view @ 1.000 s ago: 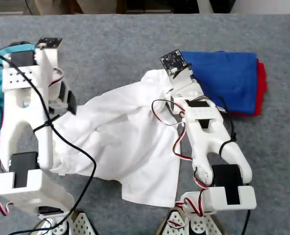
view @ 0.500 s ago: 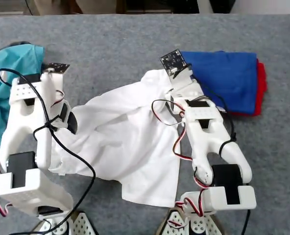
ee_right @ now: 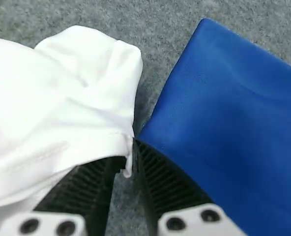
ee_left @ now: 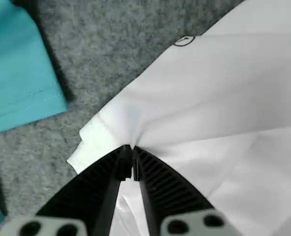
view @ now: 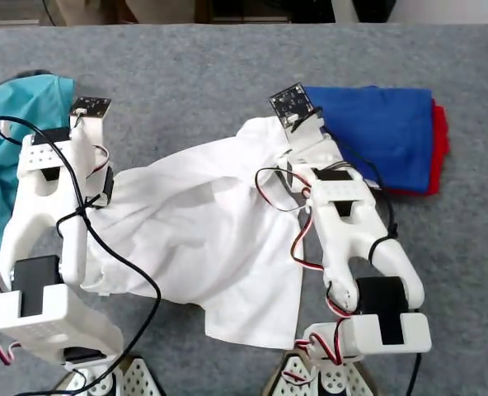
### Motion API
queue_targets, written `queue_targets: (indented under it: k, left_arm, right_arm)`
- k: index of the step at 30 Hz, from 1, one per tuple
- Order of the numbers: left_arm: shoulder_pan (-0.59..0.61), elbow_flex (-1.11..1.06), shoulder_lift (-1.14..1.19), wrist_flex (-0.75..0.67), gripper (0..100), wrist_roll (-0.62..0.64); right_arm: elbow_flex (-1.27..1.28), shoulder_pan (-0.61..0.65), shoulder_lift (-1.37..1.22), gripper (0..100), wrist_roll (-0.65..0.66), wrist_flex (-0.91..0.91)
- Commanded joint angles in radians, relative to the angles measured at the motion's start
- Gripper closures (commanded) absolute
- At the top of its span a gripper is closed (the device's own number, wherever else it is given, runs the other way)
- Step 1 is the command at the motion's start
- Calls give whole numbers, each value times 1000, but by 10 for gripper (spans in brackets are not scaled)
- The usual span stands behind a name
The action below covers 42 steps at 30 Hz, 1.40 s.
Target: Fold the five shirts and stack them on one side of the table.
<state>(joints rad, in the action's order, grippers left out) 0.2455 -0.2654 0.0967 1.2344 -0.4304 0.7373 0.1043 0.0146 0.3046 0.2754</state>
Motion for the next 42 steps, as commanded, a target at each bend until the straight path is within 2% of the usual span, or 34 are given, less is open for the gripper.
queue_targets:
  k: [1,6,14,20,29,37,40,42]
  left_arm:
    - [11,61,-7,-5,981,38]
    - [14,169,-7,-9,981,229]
    - [18,359,-19,11,981,404]
    - [17,600,-8,141,981,439]
    - [26,614,-5,110,981,439]
    - [107,605,156,-34,979,443]
    - [147,635,248,-84,959,509]
    - [178,677,306,-91,895,598]
  right_arm:
    - [-48,-12,4,998,9,-3]
    - [-48,-13,4,998,9,-3]
    - [-50,-15,4,998,9,-3]
    - [-61,-13,4,998,5,-3]
    - [-61,-10,4,998,6,-3]
    - [-61,-10,4,998,8,-3]
    - [-61,-10,4,998,9,-3]
    - [-61,-10,4,998,9,-3]
